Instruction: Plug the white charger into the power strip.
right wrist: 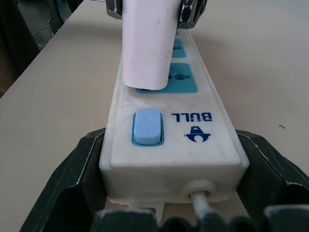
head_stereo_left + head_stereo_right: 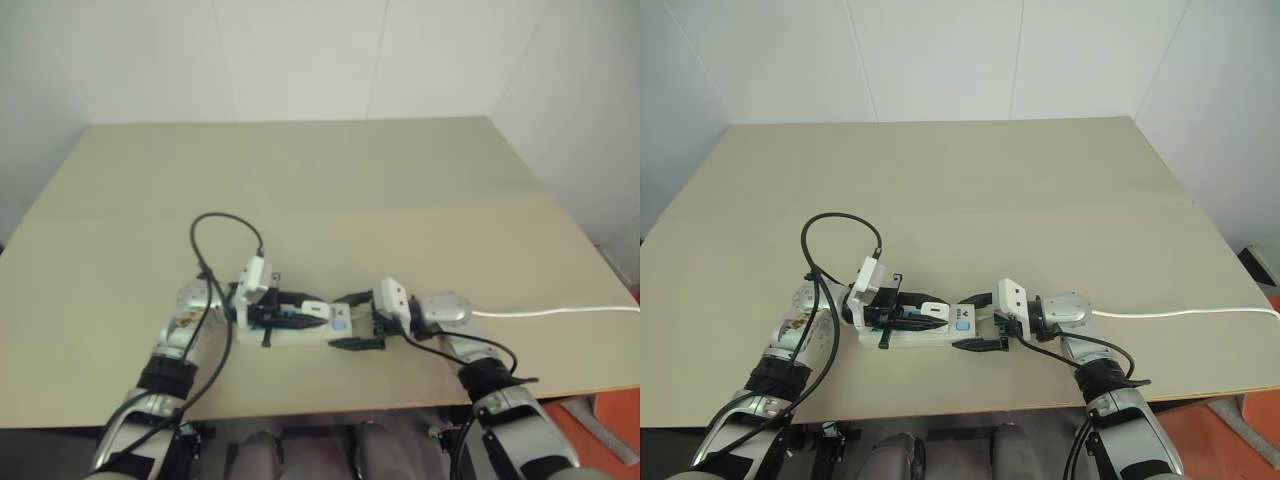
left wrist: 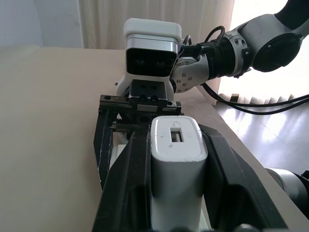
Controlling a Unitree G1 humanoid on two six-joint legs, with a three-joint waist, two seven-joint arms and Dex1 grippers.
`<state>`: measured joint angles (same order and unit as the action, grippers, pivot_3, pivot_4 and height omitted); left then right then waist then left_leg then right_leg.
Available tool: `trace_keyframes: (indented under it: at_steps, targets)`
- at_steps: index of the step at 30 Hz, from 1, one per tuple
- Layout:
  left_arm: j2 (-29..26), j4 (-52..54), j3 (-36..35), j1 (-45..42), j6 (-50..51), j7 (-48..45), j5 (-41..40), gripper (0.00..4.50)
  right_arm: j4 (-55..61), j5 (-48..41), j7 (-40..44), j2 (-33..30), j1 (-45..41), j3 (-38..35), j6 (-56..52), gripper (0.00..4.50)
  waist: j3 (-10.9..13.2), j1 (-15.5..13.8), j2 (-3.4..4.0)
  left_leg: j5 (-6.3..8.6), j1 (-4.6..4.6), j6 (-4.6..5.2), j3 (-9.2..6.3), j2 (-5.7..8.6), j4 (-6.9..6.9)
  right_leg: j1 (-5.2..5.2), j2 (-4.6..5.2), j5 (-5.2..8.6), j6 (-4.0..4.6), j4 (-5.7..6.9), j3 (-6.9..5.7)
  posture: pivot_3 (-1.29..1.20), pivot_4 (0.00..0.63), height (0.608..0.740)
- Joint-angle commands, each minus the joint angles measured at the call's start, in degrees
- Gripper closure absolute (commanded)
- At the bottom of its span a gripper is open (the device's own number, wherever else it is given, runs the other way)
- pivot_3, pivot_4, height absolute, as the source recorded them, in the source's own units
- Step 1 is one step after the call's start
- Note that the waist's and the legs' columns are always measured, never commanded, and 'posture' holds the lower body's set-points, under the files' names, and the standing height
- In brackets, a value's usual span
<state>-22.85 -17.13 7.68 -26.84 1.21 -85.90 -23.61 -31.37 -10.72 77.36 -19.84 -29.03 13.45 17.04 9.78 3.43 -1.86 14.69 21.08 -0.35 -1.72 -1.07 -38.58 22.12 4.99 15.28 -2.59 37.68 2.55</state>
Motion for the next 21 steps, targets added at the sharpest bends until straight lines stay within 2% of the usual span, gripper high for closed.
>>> trace_keyframes:
  at_steps: [1, 21]
  targets:
    - [-1.35, -0.79, -0.47, 0.36, -1.37, -0.27, 0.87, 3.47, -2.08, 2.6, -0.06, -1.26, 1.69, 1.55, -1.63, 1.09, 0.0, 0.0, 0.0, 0.0, 0.0, 0.0, 0.0, 0.0, 0.0, 0.0, 0.0, 0.0, 0.0, 0.0, 0.0, 0.0, 0.15, 0.74]
    - [-5.4, 0.66, -0.63, 5.92, -1.43, 3.24, 1.98, 3.47, -2.97, 2.54, -0.01, -1.57, 0.97, 1.75, -1.48, 1.09, -0.11, 0.54, 0.01, 0.0, -0.14, 0.0, 0.03, -0.04, 0.32, -0.01, -0.01, 0.0, 0.0, -0.13, 0.04, 0.0, 0.15, 0.74]
